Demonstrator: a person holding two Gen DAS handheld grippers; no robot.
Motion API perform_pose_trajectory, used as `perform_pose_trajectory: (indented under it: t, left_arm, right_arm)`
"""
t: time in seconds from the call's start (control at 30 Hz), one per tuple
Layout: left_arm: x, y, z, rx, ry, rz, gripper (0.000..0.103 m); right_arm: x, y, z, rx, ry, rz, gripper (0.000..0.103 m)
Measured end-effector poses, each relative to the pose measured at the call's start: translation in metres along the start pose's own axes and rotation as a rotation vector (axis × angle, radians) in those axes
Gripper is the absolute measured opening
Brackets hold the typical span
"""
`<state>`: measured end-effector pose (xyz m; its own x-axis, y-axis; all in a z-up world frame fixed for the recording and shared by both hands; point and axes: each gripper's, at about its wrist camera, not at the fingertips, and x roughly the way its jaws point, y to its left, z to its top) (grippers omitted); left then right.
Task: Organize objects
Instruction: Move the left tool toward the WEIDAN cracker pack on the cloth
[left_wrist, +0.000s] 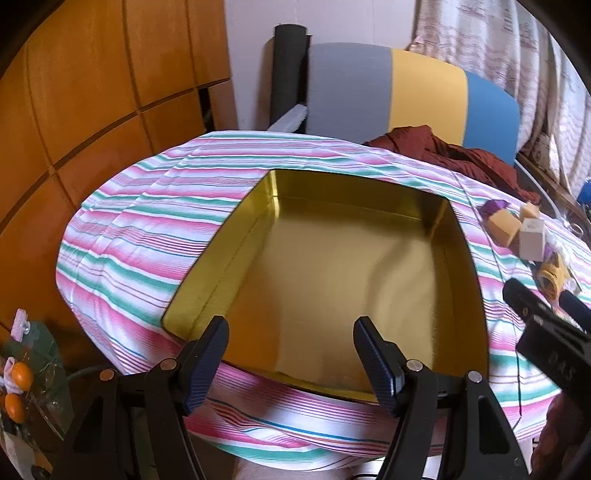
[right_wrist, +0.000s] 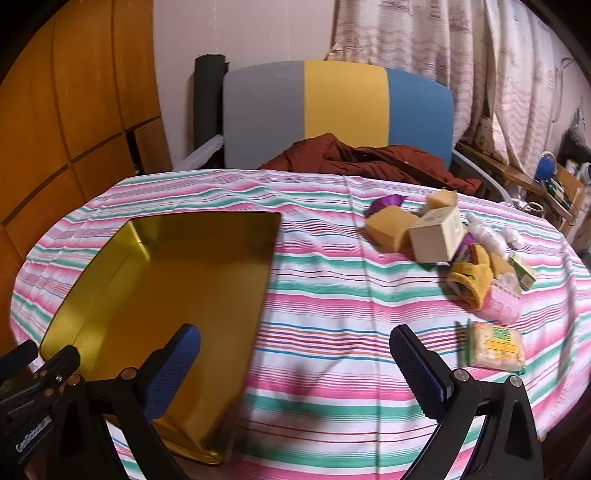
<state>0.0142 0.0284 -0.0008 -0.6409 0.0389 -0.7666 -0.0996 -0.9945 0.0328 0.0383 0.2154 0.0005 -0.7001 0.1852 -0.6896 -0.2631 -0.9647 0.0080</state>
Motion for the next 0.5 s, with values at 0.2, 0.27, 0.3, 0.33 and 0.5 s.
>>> perform_pose_trajectory:
  t: [0.2, 0.27, 0.3, 0.33, 0.5]
  left_arm:
    - [-0.005, -0.023, -0.008, 0.076, -0.004, -0.062, 0.071]
    - [-0.005, -0.031, -0.01, 0.101, 0.003, -0.086, 0.071]
    - [-0.005, -0.036, -0.013, 0.113, 0.007, -0.102, 0.071]
    - [-0.005, -0.04, -0.014, 0.122, 0.013, -0.117, 0.071]
    - [-0.007, -0.06, -0.02, 0.16, 0.05, -0.256, 0.071]
  right_arm:
    - [0.0, -0.034, 0.004, 0.036, -0.01, -0.074, 0.103]
    - [0.0, -0.05, 0.005, 0.06, -0.01, -0.105, 0.103]
    - [0.001, -0.058, 0.006, 0.07, -0.01, -0.116, 0.103]
    - [0.001, -0.066, 0.007, 0.078, -0.01, -0.128, 0.103]
    - [0.005, -0.101, 0.008, 0.103, -0.006, -0.185, 0.103]
